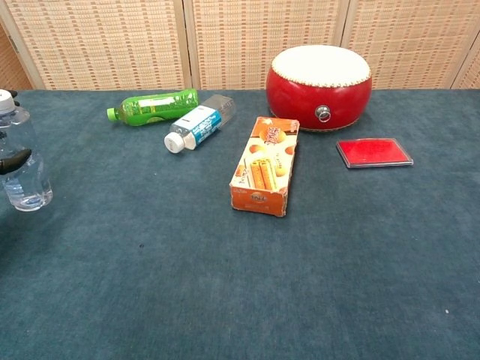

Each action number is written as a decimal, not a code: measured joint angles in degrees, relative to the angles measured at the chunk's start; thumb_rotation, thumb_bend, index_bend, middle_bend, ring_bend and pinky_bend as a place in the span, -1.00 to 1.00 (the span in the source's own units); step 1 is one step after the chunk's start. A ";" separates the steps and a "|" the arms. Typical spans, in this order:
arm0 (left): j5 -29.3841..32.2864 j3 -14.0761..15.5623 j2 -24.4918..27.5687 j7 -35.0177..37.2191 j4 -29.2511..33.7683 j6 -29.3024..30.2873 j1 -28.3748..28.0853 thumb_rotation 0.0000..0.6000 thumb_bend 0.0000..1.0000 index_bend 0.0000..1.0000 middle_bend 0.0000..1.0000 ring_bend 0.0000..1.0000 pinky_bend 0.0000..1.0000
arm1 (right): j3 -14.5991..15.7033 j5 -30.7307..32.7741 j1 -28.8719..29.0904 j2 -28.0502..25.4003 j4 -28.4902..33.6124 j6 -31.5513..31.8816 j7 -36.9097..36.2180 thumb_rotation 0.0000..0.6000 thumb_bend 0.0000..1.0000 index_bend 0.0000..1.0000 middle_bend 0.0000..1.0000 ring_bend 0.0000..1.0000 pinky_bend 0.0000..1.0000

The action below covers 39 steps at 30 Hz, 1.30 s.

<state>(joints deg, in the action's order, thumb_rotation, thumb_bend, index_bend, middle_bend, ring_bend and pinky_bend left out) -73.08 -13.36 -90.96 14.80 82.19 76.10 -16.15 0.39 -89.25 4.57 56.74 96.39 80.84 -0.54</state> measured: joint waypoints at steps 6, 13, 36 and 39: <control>0.86 0.64 0.39 -0.81 0.50 -1.58 -0.06 1.00 -0.27 -1.00 -1.00 -1.00 -0.80 | -0.06 0.07 0.01 -0.03 -0.04 0.05 -0.13 1.00 -0.74 -1.00 -1.00 -1.00 -0.59; 1.62 0.42 0.98 -1.33 1.10 -1.98 -0.12 1.00 -0.30 -1.00 -1.00 -1.00 -0.80 | -0.02 -0.09 -0.06 -0.11 -0.11 0.23 -0.40 1.00 -0.74 -1.00 -1.00 -1.00 -0.59; -3.61 4.10 20.63 -11.32 12.18 0.49 2.95 1.00 -0.25 -1.00 -1.00 -1.00 -0.77 | -0.23 0.55 0.23 -0.37 0.30 -0.30 -0.35 1.00 -0.74 -1.00 -1.00 -1.00 -0.59; -4.73 6.40 22.34 -15.58 9.16 0.41 3.87 1.00 -0.22 -0.97 -0.99 -1.00 -0.77 | -0.41 0.80 0.11 -0.13 0.30 0.00 -0.12 1.00 -0.74 -1.00 -1.00 -1.00 -0.59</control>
<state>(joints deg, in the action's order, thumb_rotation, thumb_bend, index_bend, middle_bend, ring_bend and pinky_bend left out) -77.81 -6.96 -68.62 -0.78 91.36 76.51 -12.28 -0.01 -88.45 4.67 56.61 96.69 80.84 -0.66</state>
